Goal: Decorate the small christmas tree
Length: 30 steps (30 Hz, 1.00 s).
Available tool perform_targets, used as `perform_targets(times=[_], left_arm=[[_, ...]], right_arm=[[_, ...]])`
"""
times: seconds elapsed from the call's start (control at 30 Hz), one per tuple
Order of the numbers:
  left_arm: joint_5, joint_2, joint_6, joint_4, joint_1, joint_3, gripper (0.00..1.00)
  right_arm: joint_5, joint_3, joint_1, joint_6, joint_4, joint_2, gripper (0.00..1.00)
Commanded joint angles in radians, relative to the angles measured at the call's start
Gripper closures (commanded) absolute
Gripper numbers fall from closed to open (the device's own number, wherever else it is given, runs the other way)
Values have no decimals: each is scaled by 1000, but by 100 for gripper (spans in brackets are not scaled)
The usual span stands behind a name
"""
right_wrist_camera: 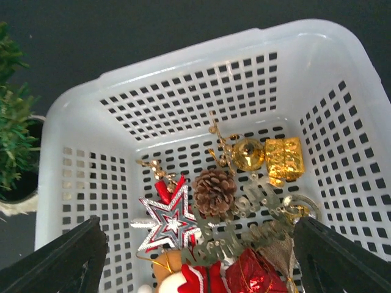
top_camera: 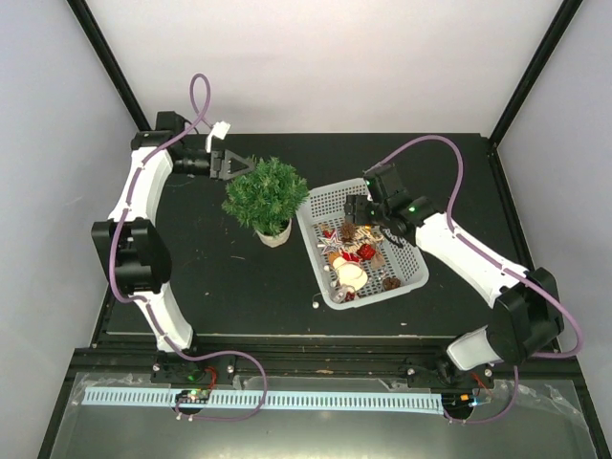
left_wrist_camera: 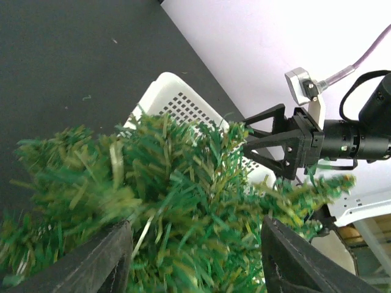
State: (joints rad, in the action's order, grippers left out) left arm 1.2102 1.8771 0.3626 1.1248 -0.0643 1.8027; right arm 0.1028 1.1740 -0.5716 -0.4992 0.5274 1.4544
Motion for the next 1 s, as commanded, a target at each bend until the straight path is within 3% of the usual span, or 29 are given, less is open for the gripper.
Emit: perform_targets(times=[0.0, 0.27, 0.47, 0.97], left_arm=[[-7, -91, -41, -73, -72, -44, 40], [-25, -219, 105, 53, -131, -130, 37], [-46, -331, 221, 111, -137, -226, 36], [-14, -420, 398, 242, -145, -329, 36]], right_arm=[[6, -12, -2, 8, 61, -4, 16], [-201, -128, -28, 90, 129, -117, 27], [-181, -156, -101, 92, 209, -137, 29], [-234, -286, -112, 83, 97, -66, 33]])
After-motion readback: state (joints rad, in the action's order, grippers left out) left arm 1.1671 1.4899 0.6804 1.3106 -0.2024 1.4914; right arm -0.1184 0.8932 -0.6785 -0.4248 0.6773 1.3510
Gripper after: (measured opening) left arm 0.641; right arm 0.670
